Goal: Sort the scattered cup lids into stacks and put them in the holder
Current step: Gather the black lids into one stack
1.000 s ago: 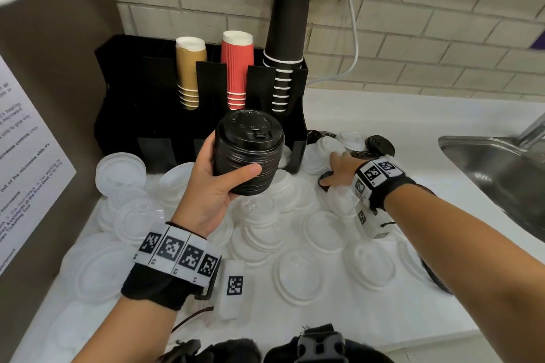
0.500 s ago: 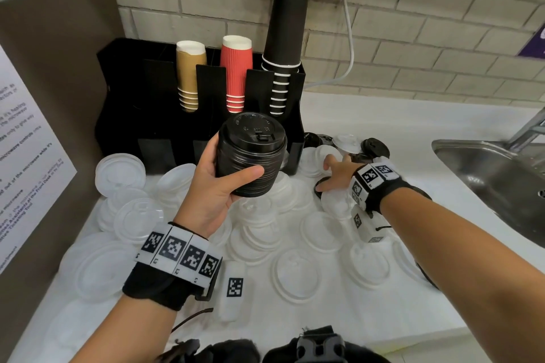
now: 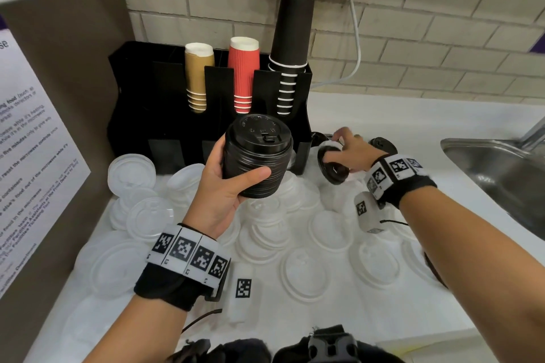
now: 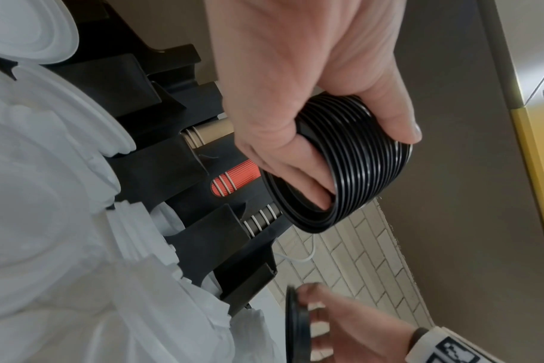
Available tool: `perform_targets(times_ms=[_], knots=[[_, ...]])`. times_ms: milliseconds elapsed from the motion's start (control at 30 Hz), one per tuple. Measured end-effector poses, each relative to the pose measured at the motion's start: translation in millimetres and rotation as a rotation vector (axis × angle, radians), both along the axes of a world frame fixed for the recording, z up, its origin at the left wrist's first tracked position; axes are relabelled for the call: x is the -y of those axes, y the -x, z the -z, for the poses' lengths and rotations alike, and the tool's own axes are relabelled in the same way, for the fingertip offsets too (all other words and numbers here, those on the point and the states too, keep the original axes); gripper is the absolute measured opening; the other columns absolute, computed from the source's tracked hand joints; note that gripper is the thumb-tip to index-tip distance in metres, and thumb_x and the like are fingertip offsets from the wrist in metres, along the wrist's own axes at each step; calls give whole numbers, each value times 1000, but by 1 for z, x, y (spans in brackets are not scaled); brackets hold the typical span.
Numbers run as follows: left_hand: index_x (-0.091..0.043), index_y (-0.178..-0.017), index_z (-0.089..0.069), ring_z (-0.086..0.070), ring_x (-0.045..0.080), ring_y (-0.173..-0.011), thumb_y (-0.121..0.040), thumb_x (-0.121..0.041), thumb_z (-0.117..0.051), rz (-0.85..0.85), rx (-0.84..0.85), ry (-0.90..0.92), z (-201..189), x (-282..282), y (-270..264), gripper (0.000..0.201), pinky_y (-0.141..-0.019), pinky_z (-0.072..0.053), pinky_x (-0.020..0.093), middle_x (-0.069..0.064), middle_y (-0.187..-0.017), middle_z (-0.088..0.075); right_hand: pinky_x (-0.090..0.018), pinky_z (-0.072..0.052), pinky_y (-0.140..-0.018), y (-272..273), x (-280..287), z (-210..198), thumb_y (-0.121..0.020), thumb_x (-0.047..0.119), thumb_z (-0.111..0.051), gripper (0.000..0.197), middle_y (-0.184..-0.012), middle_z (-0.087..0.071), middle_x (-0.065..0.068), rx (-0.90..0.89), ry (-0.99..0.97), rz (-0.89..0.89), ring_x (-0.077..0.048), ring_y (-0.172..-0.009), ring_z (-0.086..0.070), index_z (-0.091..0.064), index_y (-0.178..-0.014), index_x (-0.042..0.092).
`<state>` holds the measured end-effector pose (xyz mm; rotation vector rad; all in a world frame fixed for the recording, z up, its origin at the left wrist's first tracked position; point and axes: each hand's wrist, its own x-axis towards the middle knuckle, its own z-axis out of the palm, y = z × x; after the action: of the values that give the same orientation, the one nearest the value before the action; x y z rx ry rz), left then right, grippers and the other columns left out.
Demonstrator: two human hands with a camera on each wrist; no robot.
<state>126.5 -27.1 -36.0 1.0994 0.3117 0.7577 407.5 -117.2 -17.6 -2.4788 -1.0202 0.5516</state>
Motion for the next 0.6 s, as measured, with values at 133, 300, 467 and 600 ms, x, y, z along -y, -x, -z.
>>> perform_targets(times_ms=[133,300,467,600], knots=[[-17,-141,-46,-66,19,-112,-61,-8,-80,6,5,7,-1,4,-5,87,-78,-57,28,1,-118,-69,-44,-54,-83,22,5,-27,-86,25,-66,32,-100,-51,-6,-356,-505,44,-20,-93,-57,-44,-110,26],[-17,-139,-48,-68,19,-109,-61,-8,-83,31,0,26,3,10,-14,87,-76,-57,28,1,-116,-71,-33,-52,-78,71,19,-57,-78,20,-64,32,-100,-55,-3,-443,-806,-206,-18,-89,-59,-52,-107,29],[-28,-123,-58,-69,17,-106,-61,-6,-81,53,-22,15,7,16,-21,69,-74,-57,28,-1,-113,-71,-30,-52,-87,105,31,-71,-79,20,-71,40,-109,-61,7,-180,-763,-428,-11,-107,-57,-57,-116,27],[-24,-134,-52,-66,21,-112,-61,-7,-82,56,-24,6,8,21,-23,81,-77,-57,30,5,-124,-66,-21,-51,-85,114,35,-71,-82,15,-74,39,-116,-62,7,-30,-684,-464,-6,-109,-56,-59,-117,25]])
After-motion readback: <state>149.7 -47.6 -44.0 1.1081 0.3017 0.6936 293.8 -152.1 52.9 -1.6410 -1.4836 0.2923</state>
